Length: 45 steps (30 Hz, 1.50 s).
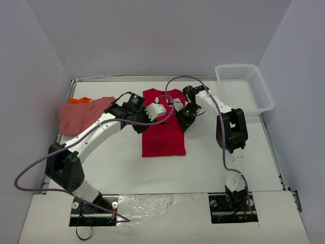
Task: Fold and stack the t-shirts
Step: Fold the folded rectangular tshirt in 1/3 of the way, then grab one side of the 2/3 rectangular tshirt with both arms
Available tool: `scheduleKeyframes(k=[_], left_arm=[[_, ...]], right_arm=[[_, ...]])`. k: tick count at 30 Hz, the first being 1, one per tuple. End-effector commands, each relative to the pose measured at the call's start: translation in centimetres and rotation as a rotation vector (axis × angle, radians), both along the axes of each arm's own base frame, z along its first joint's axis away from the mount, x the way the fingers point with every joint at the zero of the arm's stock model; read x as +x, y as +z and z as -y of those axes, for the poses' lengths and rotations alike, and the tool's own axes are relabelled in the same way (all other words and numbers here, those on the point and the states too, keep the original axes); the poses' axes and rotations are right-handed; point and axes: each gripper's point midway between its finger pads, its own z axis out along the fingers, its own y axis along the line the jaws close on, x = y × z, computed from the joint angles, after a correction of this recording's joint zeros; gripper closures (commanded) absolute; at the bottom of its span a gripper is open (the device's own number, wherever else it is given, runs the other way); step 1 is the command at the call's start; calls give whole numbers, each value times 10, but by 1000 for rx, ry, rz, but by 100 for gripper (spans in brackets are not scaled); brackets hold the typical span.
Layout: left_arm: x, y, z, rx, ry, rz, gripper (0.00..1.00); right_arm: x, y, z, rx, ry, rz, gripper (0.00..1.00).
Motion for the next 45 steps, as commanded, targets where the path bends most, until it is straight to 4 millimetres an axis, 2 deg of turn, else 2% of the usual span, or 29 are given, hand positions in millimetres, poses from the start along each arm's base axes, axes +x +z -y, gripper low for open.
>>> scheduleKeyframes(k=[1, 2, 4, 5, 6, 7, 8, 9, 10, 12, 18, 23, 27, 35, 40, 45], left_arm=[[-7, 9, -15, 55, -40, 75, 73], [-12, -1, -19, 81, -53, 72, 73], [-19, -15, -24, 132, -97, 74, 73], [-31, -29, -25, 172, -147, 67, 73], [-36, -35, -26, 196, -166, 73, 73], [-34, -36, -28, 222, -163, 117, 73], [-47, -52, -29, 262, -206, 111, 73], [-50, -56, -29, 273, -216, 120, 73], [-51, -57, -27, 273, -224, 141, 73], [-61, -71, -27, 316, -264, 151, 73], [-62, -90, -21, 346, -285, 237, 70], [-57, -105, -23, 369, -277, 272, 68], [-59, -110, -17, 351, -286, 265, 68], [-80, -111, -3, 340, -338, 227, 68], [-89, -109, -5, 350, -350, 220, 68], [-86, -120, -8, 387, -340, 233, 67]], right_arm=[[-14, 36, -2, 45, 27, 3, 98], [-9, 47, 1, 53, 8, 37, 82], [4, 57, 7, 56, -36, 92, 78], [13, 63, 16, 59, -66, 125, 77], [18, 68, 21, 57, -85, 141, 73], [23, 74, 27, 55, -107, 161, 60], [29, 77, 38, 60, -138, 174, 60], [33, 83, 43, 69, -154, 187, 58], [36, 89, 47, 78, -168, 203, 52], [46, 94, 66, 67, -221, 231, 46], [49, 99, 106, 60, -322, 235, 46], [39, 92, 117, 46, -346, 218, 47], [36, 87, 128, 18, -375, 215, 47], [40, 79, 144, -8, -415, 211, 47], [40, 73, 147, -19, -420, 207, 47], [41, 76, 147, -5, -419, 212, 47]])
